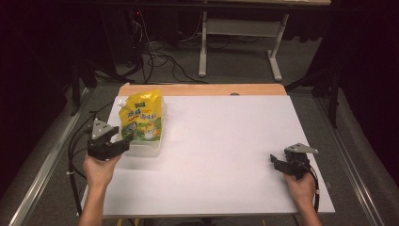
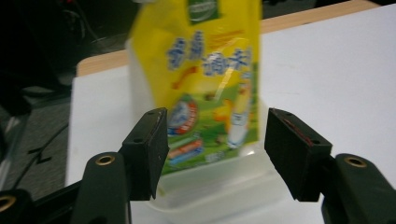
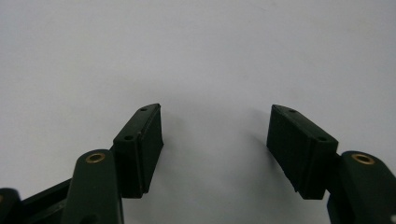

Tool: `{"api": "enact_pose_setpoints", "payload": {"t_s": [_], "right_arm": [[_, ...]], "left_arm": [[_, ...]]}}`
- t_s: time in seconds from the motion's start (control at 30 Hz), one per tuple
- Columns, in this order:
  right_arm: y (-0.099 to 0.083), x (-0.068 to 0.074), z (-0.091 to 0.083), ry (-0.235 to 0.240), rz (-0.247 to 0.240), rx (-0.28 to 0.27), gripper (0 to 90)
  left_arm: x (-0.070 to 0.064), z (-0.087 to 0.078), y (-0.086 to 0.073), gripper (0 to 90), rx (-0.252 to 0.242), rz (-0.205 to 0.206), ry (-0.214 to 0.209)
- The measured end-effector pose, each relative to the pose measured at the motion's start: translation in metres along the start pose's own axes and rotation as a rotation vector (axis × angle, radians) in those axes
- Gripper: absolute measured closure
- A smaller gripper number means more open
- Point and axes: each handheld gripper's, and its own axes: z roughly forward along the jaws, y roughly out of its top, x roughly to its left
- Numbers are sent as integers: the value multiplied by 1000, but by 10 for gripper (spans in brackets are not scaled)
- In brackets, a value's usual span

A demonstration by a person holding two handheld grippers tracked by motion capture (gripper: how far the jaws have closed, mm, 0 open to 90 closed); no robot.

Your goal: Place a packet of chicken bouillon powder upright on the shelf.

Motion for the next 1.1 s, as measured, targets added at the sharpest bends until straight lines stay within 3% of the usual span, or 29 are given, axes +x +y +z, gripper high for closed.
{"api": "enact_pose_setpoints", "payload": {"t_s": [0.1,0.23,0.3,0.43,0.47,0.5,0.57,0.8,1.1], "right_arm": [[0,0,0,-1,2,1,361],[0,1,0,-3,1,0,361],[0,1,0,-3,1,0,361],[0,1,0,-3,1,0,361],[0,0,0,-3,2,0,361],[0,0,0,-3,2,0,361],[0,1,0,-4,1,0,361],[0,1,0,-3,2,0,361],[0,0,0,-1,0,0,360]], "left_arm": [[-10,-1,-5,397,-1,0,-28],[-21,-1,-9,390,-15,-30,-71],[-32,2,-12,391,-20,-56,-123],[-46,7,-14,394,-16,-59,-168],[-58,13,-16,394,-6,-45,-192],[-58,13,-16,394,-6,-45,-192],[-75,23,-19,394,10,-18,-220],[-99,43,-25,395,35,-14,-296],[-124,70,-34,392,85,34,-311]]}}
